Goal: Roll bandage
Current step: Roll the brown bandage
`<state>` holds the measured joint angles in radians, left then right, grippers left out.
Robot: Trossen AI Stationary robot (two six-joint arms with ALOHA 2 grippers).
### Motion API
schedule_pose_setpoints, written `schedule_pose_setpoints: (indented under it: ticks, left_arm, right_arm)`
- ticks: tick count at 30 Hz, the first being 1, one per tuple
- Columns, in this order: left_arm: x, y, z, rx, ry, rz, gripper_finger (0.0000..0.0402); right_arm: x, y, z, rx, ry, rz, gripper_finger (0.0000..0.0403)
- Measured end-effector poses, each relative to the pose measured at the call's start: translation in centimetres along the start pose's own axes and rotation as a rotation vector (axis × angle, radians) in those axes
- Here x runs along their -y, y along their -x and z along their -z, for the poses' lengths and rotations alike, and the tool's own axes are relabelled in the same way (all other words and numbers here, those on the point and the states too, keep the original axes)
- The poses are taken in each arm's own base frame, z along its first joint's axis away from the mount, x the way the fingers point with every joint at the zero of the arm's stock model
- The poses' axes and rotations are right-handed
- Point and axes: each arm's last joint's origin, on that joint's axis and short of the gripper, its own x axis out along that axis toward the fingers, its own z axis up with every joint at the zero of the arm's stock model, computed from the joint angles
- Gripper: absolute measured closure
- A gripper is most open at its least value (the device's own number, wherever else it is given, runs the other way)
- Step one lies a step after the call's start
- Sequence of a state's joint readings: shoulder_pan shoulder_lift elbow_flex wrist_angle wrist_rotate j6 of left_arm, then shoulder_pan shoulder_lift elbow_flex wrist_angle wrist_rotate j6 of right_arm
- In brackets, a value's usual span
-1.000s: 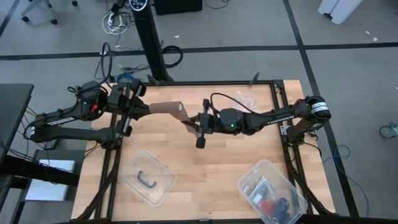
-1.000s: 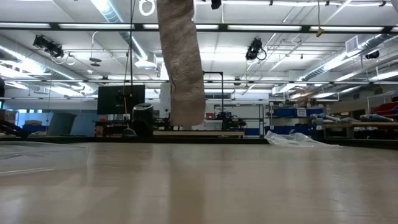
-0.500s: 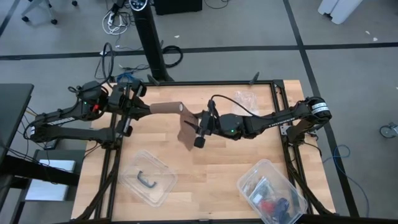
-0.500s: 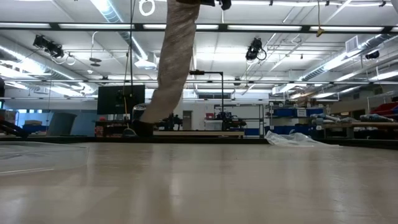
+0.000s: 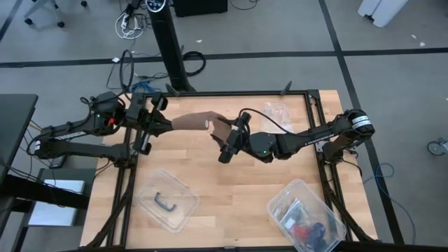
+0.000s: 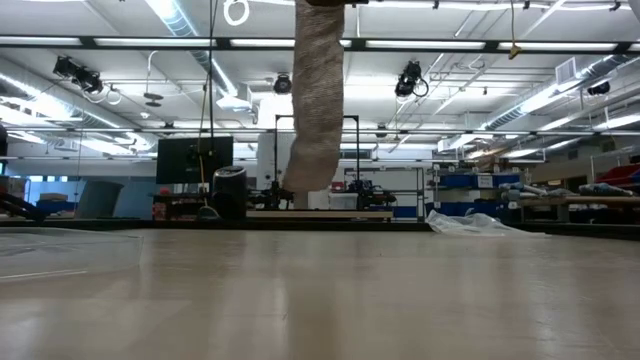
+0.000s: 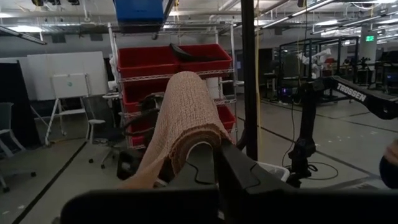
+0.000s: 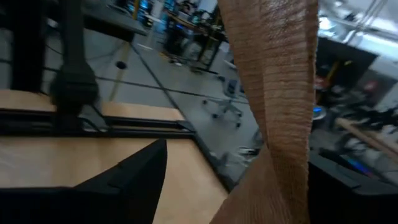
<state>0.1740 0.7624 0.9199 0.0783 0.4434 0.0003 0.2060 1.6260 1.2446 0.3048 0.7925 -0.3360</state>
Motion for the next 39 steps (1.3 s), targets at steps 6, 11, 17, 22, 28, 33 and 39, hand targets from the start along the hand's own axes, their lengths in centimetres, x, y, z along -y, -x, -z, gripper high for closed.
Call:
schedule_pose_setpoints:
  ticks: [6, 11, 17, 22, 28, 33, 39]
  left_arm:
    - [0.1, -0.7, 0.5, -0.020, 0.001, 0.017, 0.0401]
    - [0.2, -1.8, 1.4, -0.059, 0.017, 0.044, 0.0401]
    - [0.5, -2.6, 2.7, -0.124, 0.004, 0.038, 0.0401]
    - [0.8, -2.9, 4.4, -0.176, 0.007, 0.003, 0.0401]
    - [0.8, -2.9, 4.6, -0.153, -0.003, -0.014, 0.0401]
    - [0.8, -2.7, 4.2, -0.127, -0.033, -0.021, 0.0401]
    - [0.7, -2.5, 3.1, -0.104, -0.067, -0.056, 0.0401]
  right_arm:
    - [-0.2, 0.5, -0.4, 0.009, 0.052, 0.051, 0.0117]
    - [-0.4, 0.8, -0.9, 0.051, 0.016, 0.031, 0.0121]
    - [-1.0, 1.7, -1.5, 0.075, 0.064, 0.040, 0.0119]
    - [-1.3, 2.1, -1.7, 0.081, 0.105, 0.035, 0.0122]
    - [-2.0, 3.2, -1.9, 0.081, 0.117, 0.006, 0.0121]
    - [-2.7, 5.7, -2.2, 0.049, 0.070, -0.111, 0.0121]
    - [-4.2, 7.6, -0.2, -0.118, -0.072, -0.336, 0.0123]
